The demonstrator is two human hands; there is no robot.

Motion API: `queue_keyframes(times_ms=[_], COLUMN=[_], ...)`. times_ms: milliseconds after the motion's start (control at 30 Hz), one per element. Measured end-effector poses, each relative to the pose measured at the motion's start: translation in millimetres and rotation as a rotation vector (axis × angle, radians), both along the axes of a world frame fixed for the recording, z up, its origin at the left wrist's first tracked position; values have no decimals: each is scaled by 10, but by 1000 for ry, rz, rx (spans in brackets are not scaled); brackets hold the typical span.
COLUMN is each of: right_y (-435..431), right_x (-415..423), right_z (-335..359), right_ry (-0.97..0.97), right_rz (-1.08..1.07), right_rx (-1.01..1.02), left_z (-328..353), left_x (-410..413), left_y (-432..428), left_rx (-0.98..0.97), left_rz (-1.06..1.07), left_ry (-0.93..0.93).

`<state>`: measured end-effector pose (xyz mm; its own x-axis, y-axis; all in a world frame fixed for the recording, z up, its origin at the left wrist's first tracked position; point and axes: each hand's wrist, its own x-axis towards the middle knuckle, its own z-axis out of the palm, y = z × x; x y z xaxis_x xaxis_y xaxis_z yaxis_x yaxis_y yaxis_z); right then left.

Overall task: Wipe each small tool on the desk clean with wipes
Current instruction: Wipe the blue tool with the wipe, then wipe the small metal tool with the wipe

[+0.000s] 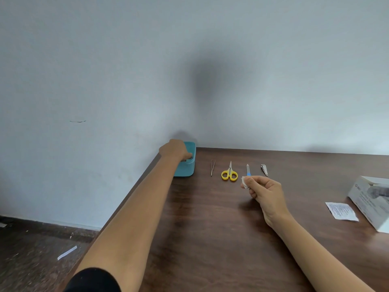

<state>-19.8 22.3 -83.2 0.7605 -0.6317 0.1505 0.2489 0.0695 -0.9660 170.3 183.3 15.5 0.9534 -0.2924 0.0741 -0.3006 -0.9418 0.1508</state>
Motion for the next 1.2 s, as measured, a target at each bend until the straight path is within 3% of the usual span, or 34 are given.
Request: queue_keyframes(times_ms=[233,367,567,1000,1200], right_y=[-5,-77,-365,-616,-634], right_x=[-51,-82,-130,-59,-32], right_z=[120,154,187,129,118], right_ry=[-131,-233,-333,-417,-413], right_rz=[-50,-153,-258,-294,-298], right_rx=[262,497,668,796,797], left_z=[161,41,-428,-649,-722], left_x=[-282,-662,-1003,-1179,-1151], left_y=[-221,-560,-1123,-1810,-1855], left_rx=[-350,-449,-380,-123,-169], left_rz=[-92,-224,-313,-341,-319], left_ry=[-260,-223,-79,-280,-297])
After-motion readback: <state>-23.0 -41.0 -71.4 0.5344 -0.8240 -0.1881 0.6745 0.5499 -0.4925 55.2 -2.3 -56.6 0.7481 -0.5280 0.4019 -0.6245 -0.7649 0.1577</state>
